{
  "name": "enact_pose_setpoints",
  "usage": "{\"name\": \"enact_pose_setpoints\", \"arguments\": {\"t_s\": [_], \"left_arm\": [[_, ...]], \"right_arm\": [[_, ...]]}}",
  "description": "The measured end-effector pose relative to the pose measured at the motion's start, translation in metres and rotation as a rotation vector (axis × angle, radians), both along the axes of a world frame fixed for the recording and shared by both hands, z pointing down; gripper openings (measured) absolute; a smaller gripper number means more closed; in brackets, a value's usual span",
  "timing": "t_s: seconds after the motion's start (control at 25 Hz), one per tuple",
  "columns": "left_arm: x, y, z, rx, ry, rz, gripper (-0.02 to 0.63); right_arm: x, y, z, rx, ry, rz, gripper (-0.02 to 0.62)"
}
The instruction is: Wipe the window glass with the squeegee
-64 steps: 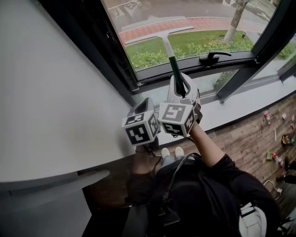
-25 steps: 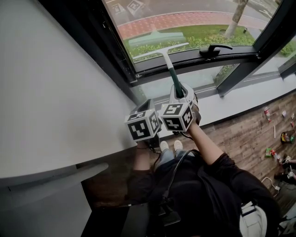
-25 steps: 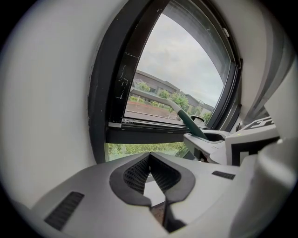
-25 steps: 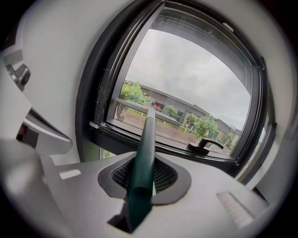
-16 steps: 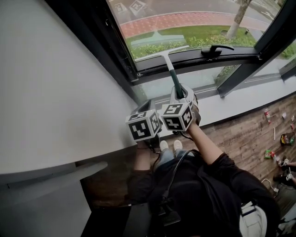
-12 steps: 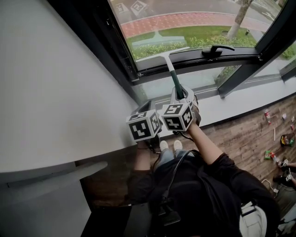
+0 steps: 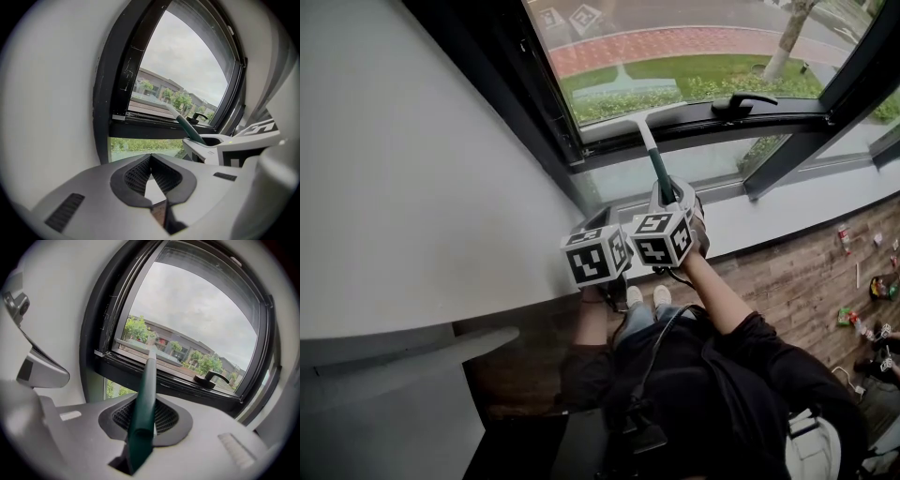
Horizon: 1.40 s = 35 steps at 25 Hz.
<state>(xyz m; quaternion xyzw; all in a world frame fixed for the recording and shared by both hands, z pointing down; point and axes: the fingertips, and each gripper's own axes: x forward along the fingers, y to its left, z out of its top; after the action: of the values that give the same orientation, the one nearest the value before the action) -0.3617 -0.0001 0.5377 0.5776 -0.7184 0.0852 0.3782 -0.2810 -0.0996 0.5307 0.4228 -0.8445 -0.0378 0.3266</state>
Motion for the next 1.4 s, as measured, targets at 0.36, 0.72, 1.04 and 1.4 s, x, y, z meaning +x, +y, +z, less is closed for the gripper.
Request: {"name": "enact_pose_setpoints", "arguments": {"t_s": [0.36, 0.72, 1.04, 1.4], "left_arm": [[-0.002, -0.008, -0.018, 0.044, -0.009, -0.002, 0.003], [-0.003, -0.026, -0.118, 0.292, -0.098, 0.012, 0.003], [0.018, -0.018, -0.275, 0.752, -0.412, 0.045, 0.003], [0.042, -0.006, -0.315, 0.901, -0.596, 0.045, 0.003]], "right_arm": [[0.007, -0.009, -0.026, 0.041, -0.063, 0.002, 0.063], [0.033, -0.007, -0.158, 0.202, -0.363, -0.022, 0.063], [0.077, 0.02, -0.293, 0.414, -0.709, -0.051, 0.061], [0.102, 0.027, -0.316, 0.537, -0.713, -0.04, 0.06]]}}
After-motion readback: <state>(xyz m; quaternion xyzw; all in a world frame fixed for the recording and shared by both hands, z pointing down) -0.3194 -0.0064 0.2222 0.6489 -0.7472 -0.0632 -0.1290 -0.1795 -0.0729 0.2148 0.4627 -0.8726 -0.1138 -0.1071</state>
